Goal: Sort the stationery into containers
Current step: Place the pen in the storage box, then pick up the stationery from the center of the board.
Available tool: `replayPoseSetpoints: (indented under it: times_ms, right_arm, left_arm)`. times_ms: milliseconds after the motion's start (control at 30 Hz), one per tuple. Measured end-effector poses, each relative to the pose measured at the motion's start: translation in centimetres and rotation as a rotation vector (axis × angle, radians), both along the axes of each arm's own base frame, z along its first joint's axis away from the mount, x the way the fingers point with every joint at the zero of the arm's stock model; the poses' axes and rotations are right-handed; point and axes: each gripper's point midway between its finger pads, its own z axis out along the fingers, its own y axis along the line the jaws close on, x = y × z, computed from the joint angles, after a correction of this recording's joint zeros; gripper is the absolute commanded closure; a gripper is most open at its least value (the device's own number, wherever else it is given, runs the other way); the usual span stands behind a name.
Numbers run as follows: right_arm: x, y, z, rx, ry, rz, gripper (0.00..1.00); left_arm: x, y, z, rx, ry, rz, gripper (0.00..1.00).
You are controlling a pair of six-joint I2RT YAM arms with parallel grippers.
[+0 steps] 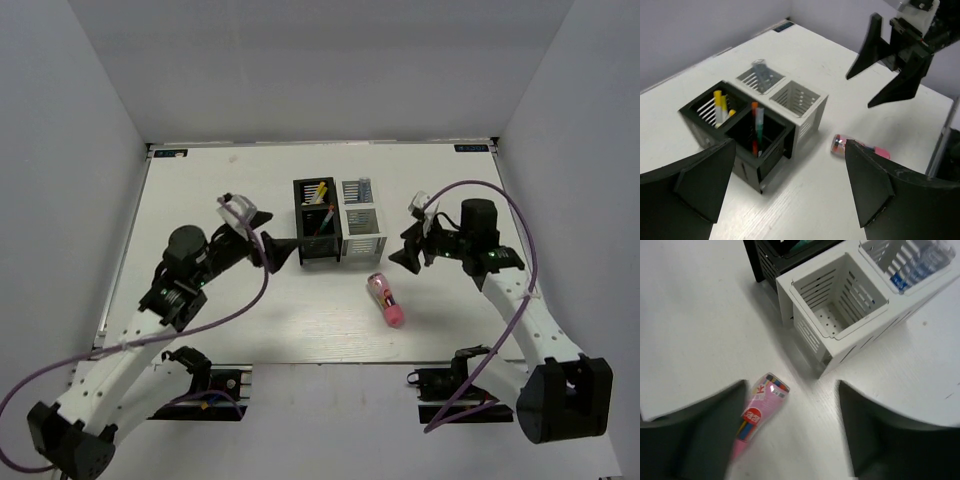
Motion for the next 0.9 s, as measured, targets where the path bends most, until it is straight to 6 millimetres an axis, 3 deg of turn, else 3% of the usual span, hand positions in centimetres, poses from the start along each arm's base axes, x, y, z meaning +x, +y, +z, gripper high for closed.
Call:
replayPoseSetpoints:
  times_ms: [167,267,367,400,500,600,800,900]
  right_arm:
    - [1.5,-0.1,-1.7,-0.005,0.134,-0.084,0.55]
    - [1.9,-0.5,-4.2,-0.049,0.228,-0.138,0.56]
    - [1.5,-0.7,-6.1,-0.098,0.299,-0.167,0.48]
    - [1.3,-0.7,-6.5,-0.113,0.309,-0.173,0.40]
    - [0.9,-0.4,-7.1,-0.136,0.322,-0.173,0.33]
    - [0.3,-0.1,-8.2,-0.163,0.349,-0.163,0.19]
    - [-1.4,0.2,-12.2,-0.239,0.452,-0.147,0.14]
    - [-2.0,0.8,-13.1,-0.249,0.482,-0.132,0.10]
  left_arm:
    - [-1.8,4.0,-0.2,-0.076,-0.013,0.165,0.00]
    - [-2.2,5.3,-0.4,-0.093,-0.015,0.222,0.00]
    - [-2.0,5.8,-1.4,-0.068,0.018,0.255,0.00]
    - [-1.9,5.9,-1.9,-0.056,0.034,0.263,0.00]
    - [-1.6,6.0,-3.3,-0.021,0.076,0.275,0.00]
    - [-1.6,6.0,-4.1,-0.001,0.100,0.277,0.00]
    - [-1.7,6.0,-4.5,0.009,0.112,0.277,0.00]
    - [-1.7,6.0,-4.6,0.011,0.115,0.277,0.00]
